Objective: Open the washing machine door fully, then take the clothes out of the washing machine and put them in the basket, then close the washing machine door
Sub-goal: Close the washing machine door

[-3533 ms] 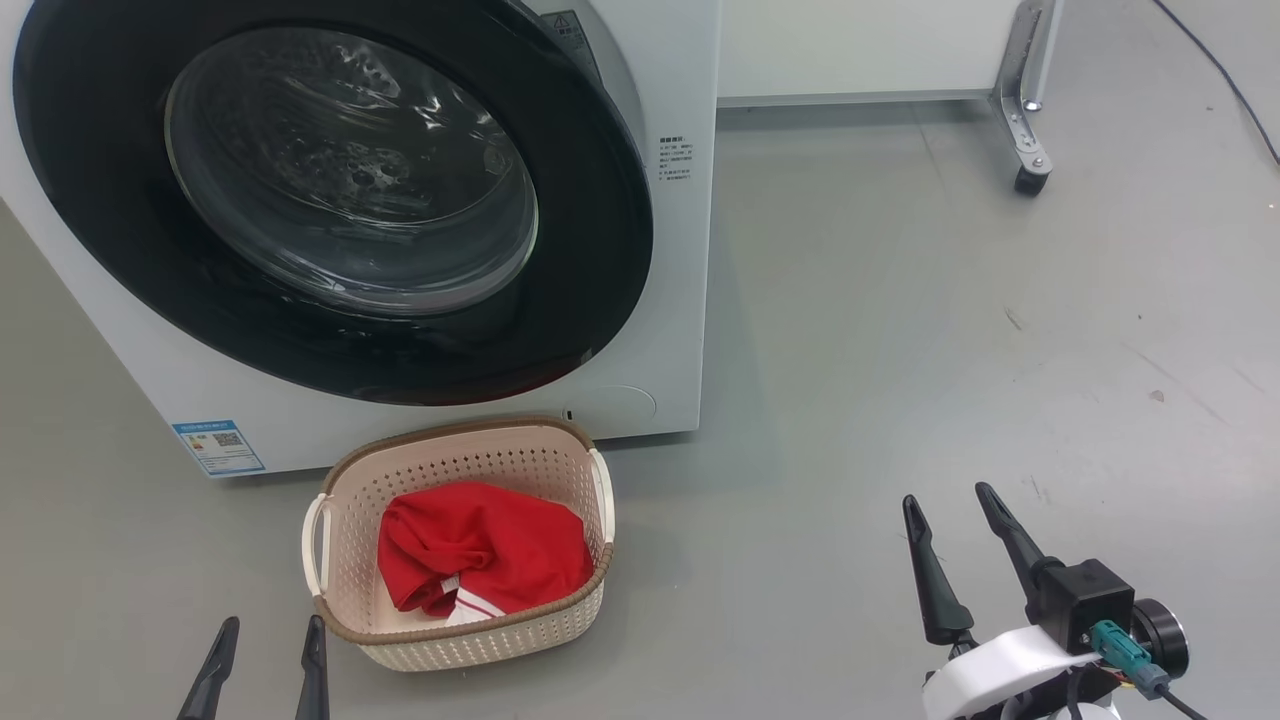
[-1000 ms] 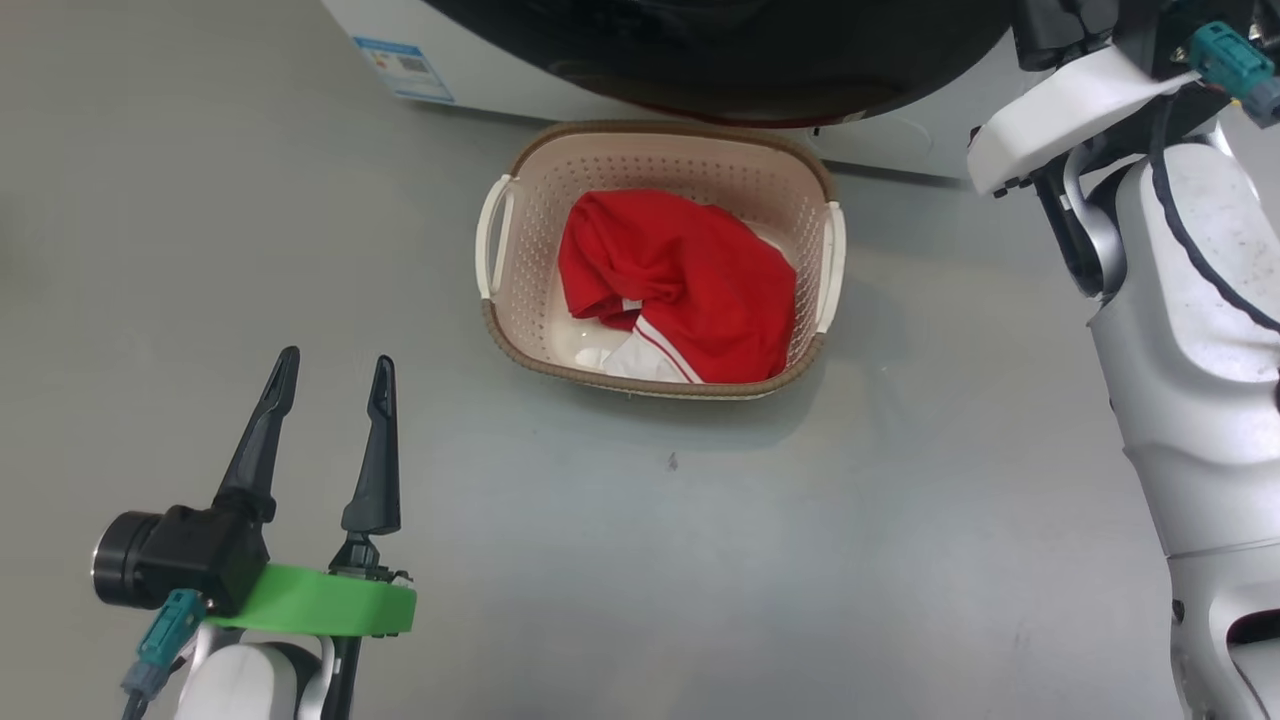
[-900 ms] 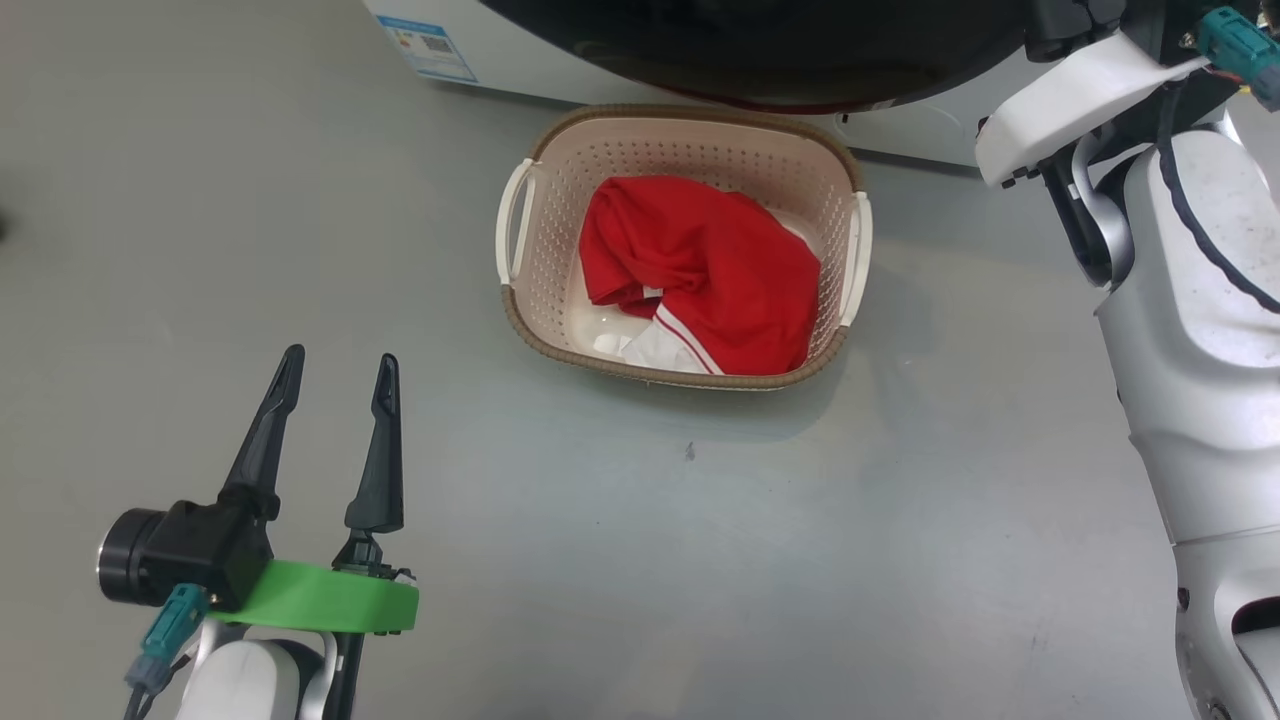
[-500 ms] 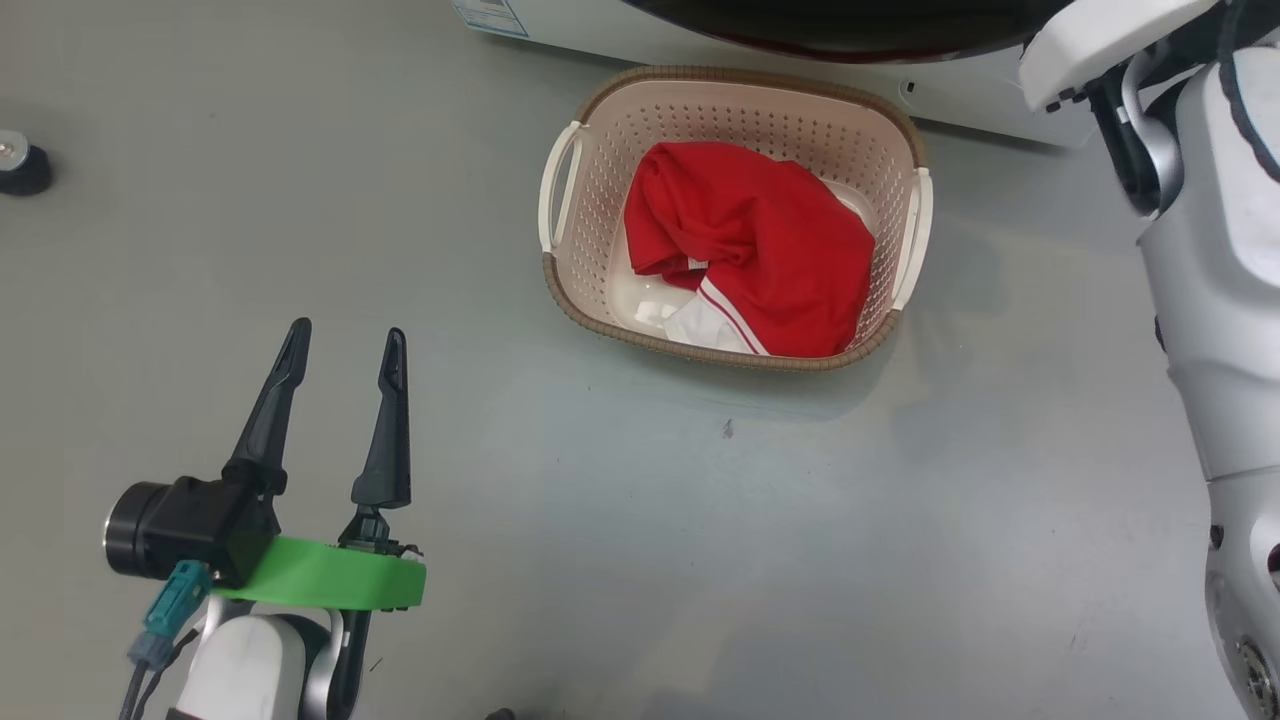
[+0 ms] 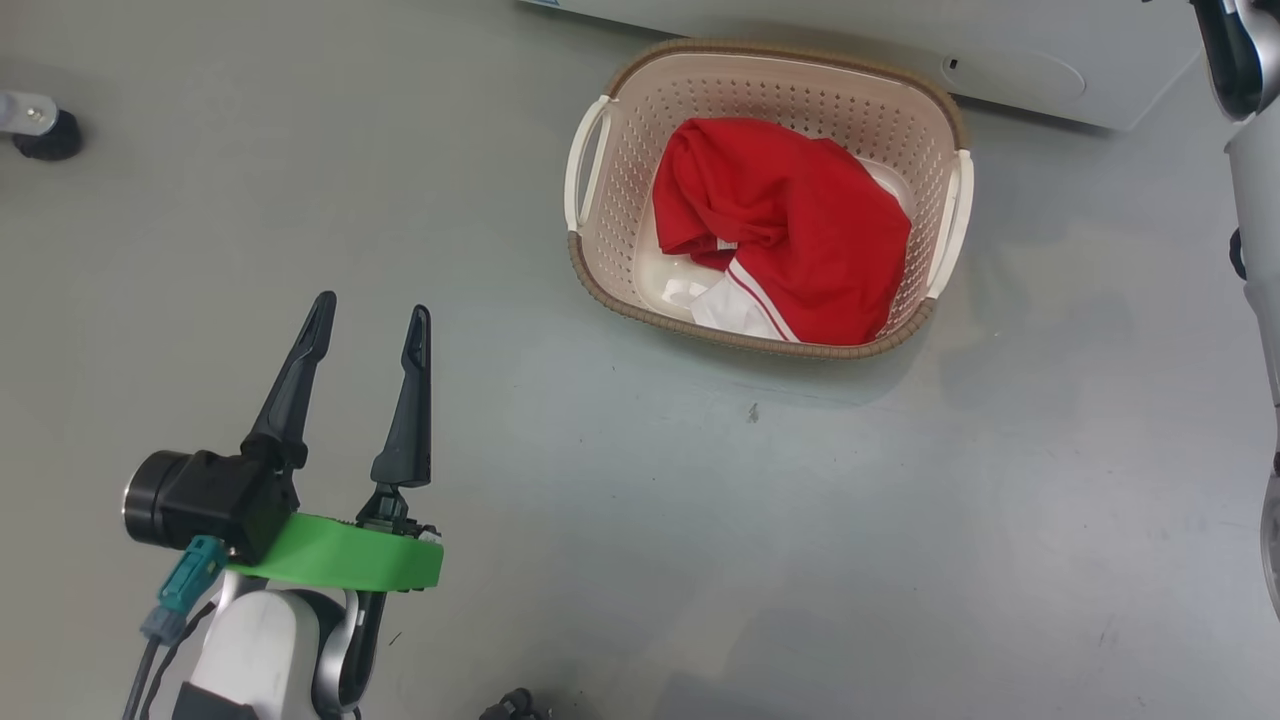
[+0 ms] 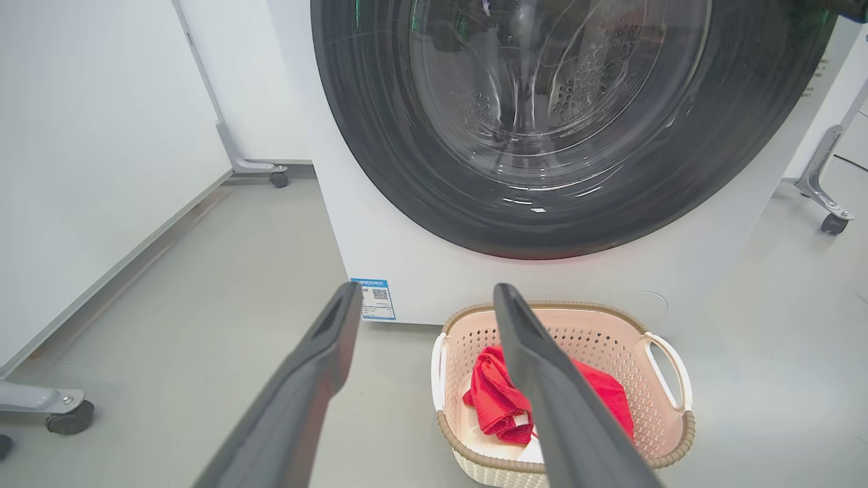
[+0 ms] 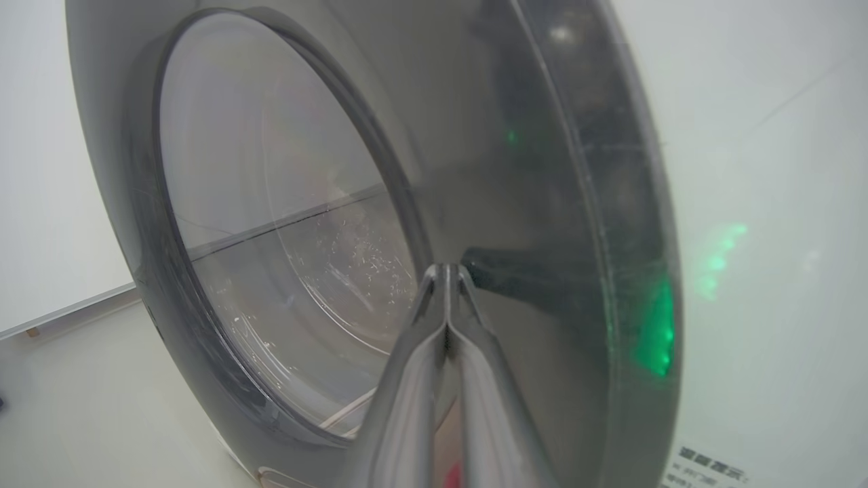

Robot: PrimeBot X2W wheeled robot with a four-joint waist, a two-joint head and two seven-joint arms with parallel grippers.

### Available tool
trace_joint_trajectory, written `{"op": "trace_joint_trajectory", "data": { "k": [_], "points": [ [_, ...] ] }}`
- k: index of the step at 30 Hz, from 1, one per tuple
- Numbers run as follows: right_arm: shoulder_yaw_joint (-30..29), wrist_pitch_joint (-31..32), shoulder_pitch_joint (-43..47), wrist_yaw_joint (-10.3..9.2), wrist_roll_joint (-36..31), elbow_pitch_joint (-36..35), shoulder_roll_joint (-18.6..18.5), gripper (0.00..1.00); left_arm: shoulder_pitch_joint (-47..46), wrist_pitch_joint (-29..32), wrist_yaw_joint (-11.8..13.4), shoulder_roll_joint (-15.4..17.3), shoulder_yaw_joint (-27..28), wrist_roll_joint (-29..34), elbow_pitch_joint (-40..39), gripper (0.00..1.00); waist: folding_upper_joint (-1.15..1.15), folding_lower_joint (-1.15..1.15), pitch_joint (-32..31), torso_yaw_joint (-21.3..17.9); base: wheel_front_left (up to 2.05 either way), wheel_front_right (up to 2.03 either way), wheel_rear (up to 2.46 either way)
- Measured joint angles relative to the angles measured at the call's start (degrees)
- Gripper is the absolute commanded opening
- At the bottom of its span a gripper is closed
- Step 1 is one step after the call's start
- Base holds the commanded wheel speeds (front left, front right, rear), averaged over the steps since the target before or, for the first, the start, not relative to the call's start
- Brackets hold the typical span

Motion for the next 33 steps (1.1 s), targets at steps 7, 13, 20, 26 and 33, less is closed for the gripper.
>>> {"op": "trace_joint_trajectory", "data": {
  "k": [7,13,20,26,33],
  "points": [
    [-0.1,-1.0,-1.2,-0.04,0.0,2.2,0.2,0.00,-0.4,0.0,0.0,-0.2,0.3,0.0,0.3,1.00,0.00,-0.01,0.2,0.3,0.00,0.00,0.00],
    [0.7,-2.0,-1.5,-0.03,-0.1,4.0,1.1,0.00,-0.5,0.0,0.0,-0.3,1.2,0.0,0.7,1.00,0.00,0.00,-0.5,-0.5,0.00,0.00,0.00],
    [0.9,-3.2,2.5,0.10,1.3,5.2,2.7,0.00,-0.6,0.0,-0.1,-0.3,1.6,0.6,1.5,1.00,0.00,-0.01,-2.4,-1.7,0.00,0.00,0.00],
    [0.9,-3.3,7.7,0.59,1.9,5.4,3.8,0.06,-0.6,0.0,-0.1,-0.3,1.8,1.3,2.1,1.00,0.00,-0.01,-4.4,-2.9,0.00,0.00,0.00],
    [0.3,-3.3,15.8,0.70,4.5,-0.2,6.5,1.00,-0.5,0.0,-0.5,-0.3,3.3,2.6,2.1,1.00,0.00,-0.01,-8.0,-5.6,0.00,0.00,0.00]
  ]
}}
